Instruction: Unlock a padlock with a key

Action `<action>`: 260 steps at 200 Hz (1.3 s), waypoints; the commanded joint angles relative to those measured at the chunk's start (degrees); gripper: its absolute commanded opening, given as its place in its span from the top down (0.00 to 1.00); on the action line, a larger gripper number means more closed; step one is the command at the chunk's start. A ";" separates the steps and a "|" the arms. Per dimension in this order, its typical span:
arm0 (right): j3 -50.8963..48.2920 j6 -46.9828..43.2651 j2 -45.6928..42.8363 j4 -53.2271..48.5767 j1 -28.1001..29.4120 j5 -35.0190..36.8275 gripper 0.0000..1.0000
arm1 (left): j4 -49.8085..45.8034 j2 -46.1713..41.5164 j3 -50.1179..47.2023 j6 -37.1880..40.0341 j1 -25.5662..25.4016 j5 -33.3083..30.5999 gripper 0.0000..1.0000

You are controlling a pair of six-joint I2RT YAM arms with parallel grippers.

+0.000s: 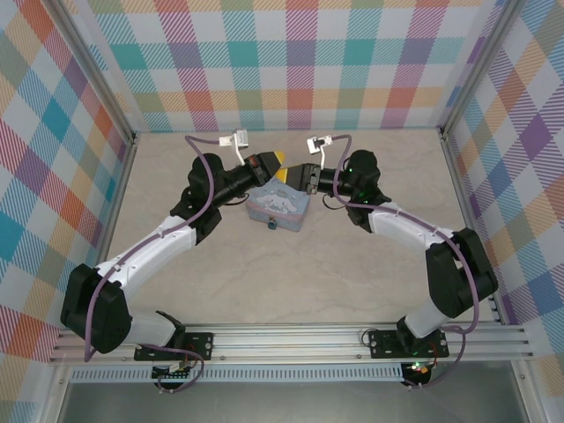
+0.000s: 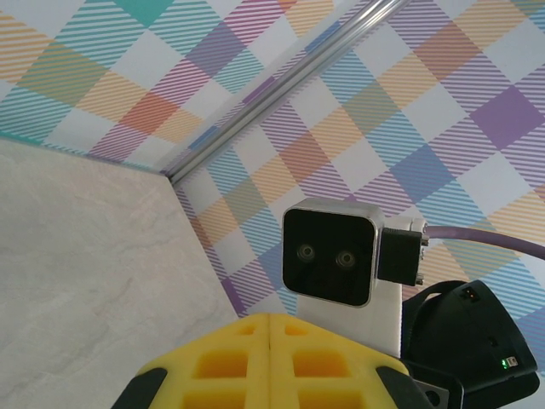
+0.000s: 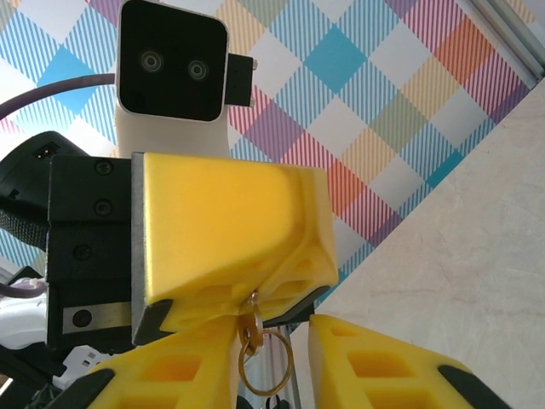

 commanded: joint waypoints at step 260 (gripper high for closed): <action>-3.19 -30.97 -4.92 -40.25 -1.88 5.37 0.98 | -7.44 -13.03 -15.55 5.26 7.63 6.91 0.37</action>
